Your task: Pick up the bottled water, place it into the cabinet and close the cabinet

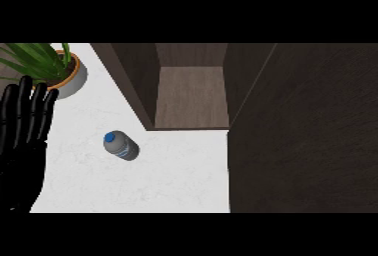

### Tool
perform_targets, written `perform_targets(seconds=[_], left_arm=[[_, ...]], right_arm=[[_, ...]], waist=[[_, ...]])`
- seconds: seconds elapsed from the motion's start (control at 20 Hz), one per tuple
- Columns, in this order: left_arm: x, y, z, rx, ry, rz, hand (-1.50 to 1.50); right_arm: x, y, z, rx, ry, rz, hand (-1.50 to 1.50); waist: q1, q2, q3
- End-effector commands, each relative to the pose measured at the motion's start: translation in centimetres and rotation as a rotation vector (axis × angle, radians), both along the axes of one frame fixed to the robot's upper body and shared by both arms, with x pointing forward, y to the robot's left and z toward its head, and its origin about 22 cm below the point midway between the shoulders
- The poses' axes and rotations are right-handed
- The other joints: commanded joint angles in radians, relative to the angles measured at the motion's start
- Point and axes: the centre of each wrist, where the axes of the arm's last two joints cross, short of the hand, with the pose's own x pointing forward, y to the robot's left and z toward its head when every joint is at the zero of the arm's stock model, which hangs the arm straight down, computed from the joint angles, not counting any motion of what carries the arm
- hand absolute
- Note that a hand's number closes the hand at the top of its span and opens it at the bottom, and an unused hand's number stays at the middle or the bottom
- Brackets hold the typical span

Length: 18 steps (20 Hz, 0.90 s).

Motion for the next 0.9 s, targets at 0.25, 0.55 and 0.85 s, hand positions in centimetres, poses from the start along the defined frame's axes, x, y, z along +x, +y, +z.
perform_targets(seconds=[0.25, 0.55, 0.85], left_arm=[[2.1, 2.4, 0.3, 0.010, -0.043, -0.581, -1.50], [2.9, 7.4, -0.7, -0.099, 0.202, -0.730, -1.50], [2.7, 10.3, 1.8, -0.104, 0.245, -0.761, -1.50]], right_arm=[[-2.6, 0.9, 0.3, -0.012, -0.013, 0.057, -1.50], [-4.9, 1.8, 1.2, -0.006, 0.091, 0.283, -1.50], [-6.8, 3.5, 3.6, 0.002, 0.092, 0.278, -1.50]], waist=[[-0.008, -0.009, 0.022], [0.008, -0.008, 0.025], [0.021, -0.008, 0.026]])
